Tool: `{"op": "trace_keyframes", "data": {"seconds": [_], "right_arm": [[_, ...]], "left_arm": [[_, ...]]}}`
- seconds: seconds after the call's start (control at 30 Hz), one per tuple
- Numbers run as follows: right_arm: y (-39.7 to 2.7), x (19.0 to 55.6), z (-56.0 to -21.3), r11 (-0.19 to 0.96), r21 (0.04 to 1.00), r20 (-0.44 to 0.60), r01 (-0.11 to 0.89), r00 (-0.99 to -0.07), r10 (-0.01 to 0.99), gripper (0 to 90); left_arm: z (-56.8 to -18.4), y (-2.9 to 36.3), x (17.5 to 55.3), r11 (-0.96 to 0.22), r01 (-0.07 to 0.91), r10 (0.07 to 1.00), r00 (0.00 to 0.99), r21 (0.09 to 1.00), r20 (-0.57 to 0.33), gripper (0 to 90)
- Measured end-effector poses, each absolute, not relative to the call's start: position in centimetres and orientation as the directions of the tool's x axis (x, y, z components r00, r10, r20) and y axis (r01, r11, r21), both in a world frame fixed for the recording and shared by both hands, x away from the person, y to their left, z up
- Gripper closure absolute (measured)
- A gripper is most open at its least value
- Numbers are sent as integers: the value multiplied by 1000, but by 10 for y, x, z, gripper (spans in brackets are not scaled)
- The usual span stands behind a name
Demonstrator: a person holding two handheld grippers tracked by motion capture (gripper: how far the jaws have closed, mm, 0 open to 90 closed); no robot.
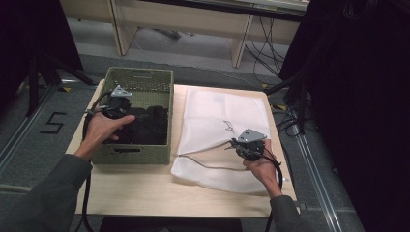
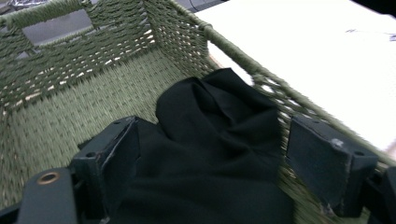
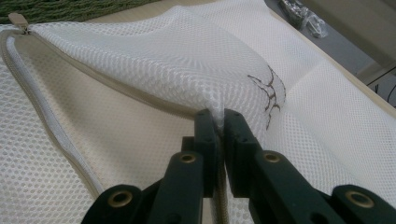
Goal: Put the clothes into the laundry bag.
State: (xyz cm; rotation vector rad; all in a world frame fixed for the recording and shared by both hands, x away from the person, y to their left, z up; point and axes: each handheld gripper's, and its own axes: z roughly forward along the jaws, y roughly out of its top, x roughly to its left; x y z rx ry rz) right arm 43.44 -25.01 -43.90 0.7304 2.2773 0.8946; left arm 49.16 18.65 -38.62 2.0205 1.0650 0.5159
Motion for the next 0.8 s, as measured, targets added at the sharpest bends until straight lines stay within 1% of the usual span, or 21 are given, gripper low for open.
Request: {"op": "trace_keyframes", "data": {"seconds": [0.2,0.23,0.27,0.3,0.33,0.37,0.43,0.53,0.6,0.67,0.8], "right_arm": [[-250,434,-440,629,726,-309,279,-685,660,853],[-250,434,-440,628,727,-307,279,-686,660,853],[-250,434,-440,628,727,-307,279,-686,660,853],[-250,434,-440,627,727,-306,280,-685,661,853],[-250,434,-440,627,727,-306,278,-687,659,853],[-250,434,-440,623,729,-302,282,-685,663,853],[-250,434,-440,628,725,-302,281,-690,658,853],[-250,434,-441,618,737,-307,275,-678,668,853],[-249,434,-441,626,732,-316,270,-679,663,852],[-248,433,-441,621,734,-313,276,-674,670,852],[-249,433,-441,633,723,-314,276,-685,657,852]], "left_arm": [[-408,185,520,-363,578,826,563,731,-35,165],[-415,180,523,-335,591,825,560,734,-75,150],[-415,180,523,-335,591,825,560,734,-75,156],[-419,177,525,-353,603,819,568,715,-76,156],[-423,175,528,-344,605,828,556,718,-72,163],[-425,174,530,-343,607,831,552,717,-70,151],[-431,171,536,-362,639,837,544,679,-66,157],[-442,167,545,-390,662,851,525,640,-25,151],[-449,165,549,-389,676,860,510,625,-15,149],[-453,165,552,-399,694,874,485,600,21,148],[-459,167,558,-380,729,889,458,569,7,142]]}}
